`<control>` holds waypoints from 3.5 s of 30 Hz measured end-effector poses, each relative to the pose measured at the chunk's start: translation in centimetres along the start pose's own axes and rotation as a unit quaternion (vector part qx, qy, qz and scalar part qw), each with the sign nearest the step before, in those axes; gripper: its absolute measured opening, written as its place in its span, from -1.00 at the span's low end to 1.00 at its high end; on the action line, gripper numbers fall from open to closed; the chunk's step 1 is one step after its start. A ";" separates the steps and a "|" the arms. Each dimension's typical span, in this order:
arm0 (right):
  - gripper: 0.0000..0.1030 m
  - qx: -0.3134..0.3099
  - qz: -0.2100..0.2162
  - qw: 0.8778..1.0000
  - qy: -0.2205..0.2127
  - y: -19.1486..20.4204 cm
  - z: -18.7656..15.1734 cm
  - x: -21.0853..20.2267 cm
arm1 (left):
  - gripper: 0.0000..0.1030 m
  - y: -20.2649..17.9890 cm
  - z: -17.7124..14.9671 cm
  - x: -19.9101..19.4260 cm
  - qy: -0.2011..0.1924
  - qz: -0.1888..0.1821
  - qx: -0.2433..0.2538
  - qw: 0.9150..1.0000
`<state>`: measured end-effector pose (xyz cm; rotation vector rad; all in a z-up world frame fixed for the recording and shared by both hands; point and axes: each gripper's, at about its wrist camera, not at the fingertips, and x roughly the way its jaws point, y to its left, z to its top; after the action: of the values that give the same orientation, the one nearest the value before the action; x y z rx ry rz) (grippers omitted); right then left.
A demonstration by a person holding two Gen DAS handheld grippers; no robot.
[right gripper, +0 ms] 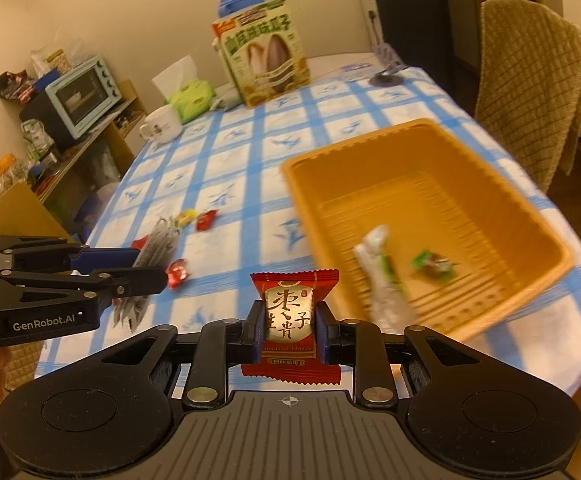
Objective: Organize snacks
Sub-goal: 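Carry both packets over the orange tray and open left tool to drop the clear packet, then lower the red candy packet into the orange tray and open right tool, then withdraw both open tools from the tray toward the scattered sweets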
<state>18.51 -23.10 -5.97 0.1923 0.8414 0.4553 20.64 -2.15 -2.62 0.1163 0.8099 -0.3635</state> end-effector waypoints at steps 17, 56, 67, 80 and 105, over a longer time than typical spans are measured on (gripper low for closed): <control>-0.49 -0.031 -0.018 0.999 -0.011 -11.2 3.9 -1.2 | -0.39 -9.8 6.4 6.7 -0.006 0.013 -0.019 1.000; -0.49 -0.046 0.016 0.999 0.011 -16.7 7.9 4.7 | -0.19 -8.6 10.0 16.1 0.052 0.058 -0.117 0.990; -0.49 -0.057 0.014 0.998 0.017 -16.4 8.0 5.4 | -0.11 -7.8 9.5 15.1 0.046 0.068 -0.117 0.990; -0.44 -0.075 0.019 0.997 -0.004 -15.4 8.1 5.7 | 0.33 -6.9 8.9 13.2 0.022 0.076 -0.113 0.991; 0.59 -0.043 -0.001 0.999 -0.030 -14.9 4.5 -1.7 | 0.54 -8.2 5.0 5.5 -0.011 0.034 -0.074 0.997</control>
<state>25.57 -37.06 -6.90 0.1246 0.7608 0.4814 24.57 -12.52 -2.86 0.0013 0.8061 -0.2391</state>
